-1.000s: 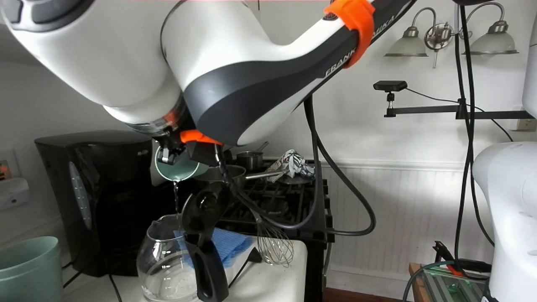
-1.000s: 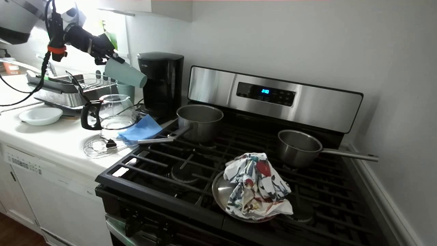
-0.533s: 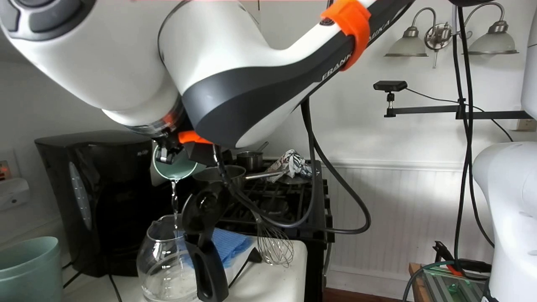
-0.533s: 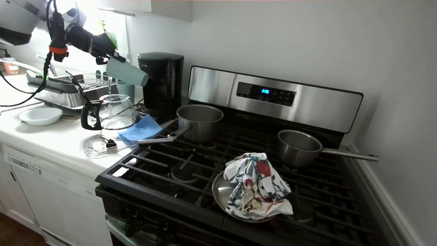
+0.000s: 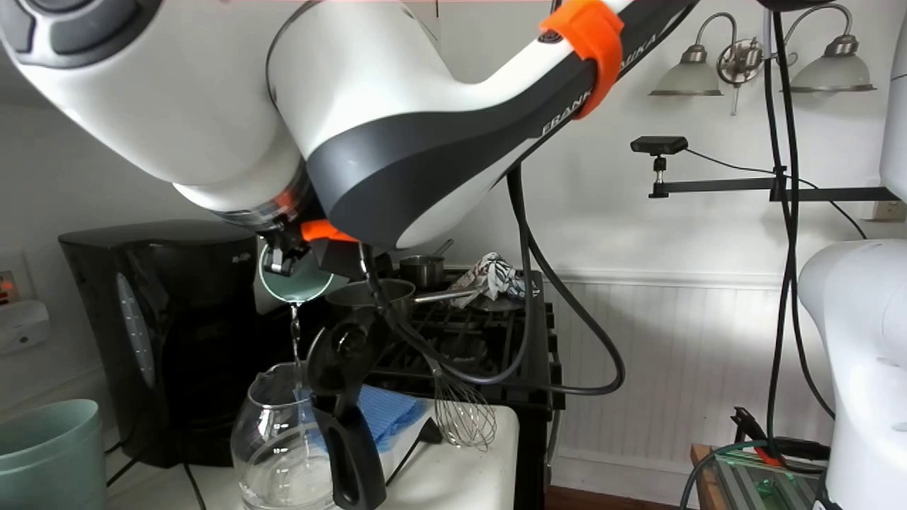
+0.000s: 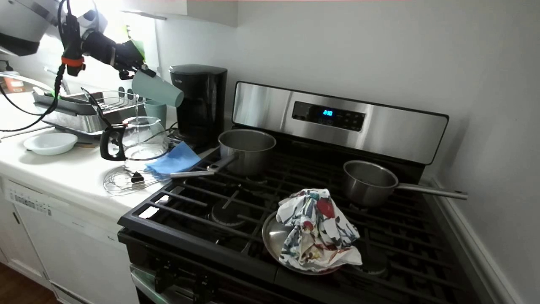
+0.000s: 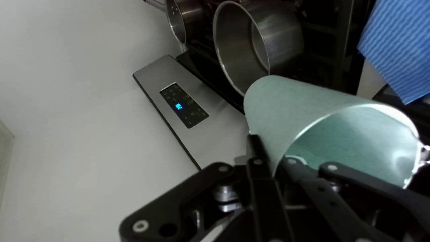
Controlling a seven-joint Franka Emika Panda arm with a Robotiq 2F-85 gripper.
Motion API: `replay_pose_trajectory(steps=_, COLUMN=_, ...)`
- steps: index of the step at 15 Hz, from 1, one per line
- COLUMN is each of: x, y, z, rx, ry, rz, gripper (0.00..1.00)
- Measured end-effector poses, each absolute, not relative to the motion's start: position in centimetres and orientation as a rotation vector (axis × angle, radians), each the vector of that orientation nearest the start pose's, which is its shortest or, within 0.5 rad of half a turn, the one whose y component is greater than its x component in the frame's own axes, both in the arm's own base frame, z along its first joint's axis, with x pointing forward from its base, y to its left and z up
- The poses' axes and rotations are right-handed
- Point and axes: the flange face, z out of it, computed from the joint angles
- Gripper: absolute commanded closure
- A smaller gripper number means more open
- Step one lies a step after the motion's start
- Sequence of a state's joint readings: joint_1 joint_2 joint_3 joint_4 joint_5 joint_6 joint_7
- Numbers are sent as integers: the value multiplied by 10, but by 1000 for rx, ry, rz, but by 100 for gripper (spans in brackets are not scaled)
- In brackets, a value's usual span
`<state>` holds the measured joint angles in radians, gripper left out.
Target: Pour the water in the cup into the kettle
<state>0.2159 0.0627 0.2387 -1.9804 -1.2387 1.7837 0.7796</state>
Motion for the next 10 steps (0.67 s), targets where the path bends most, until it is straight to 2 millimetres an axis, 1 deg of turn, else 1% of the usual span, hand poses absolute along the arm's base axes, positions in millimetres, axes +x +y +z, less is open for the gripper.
replay_pose_trajectory(steps=4, x=549, y=166, z=469, rx=2045, ry=128, rz=554, gripper=99)
replay_pose_trajectory(steps=10, x=558, y=158, z=469, rx=2218, ry=78, rz=575, gripper=99)
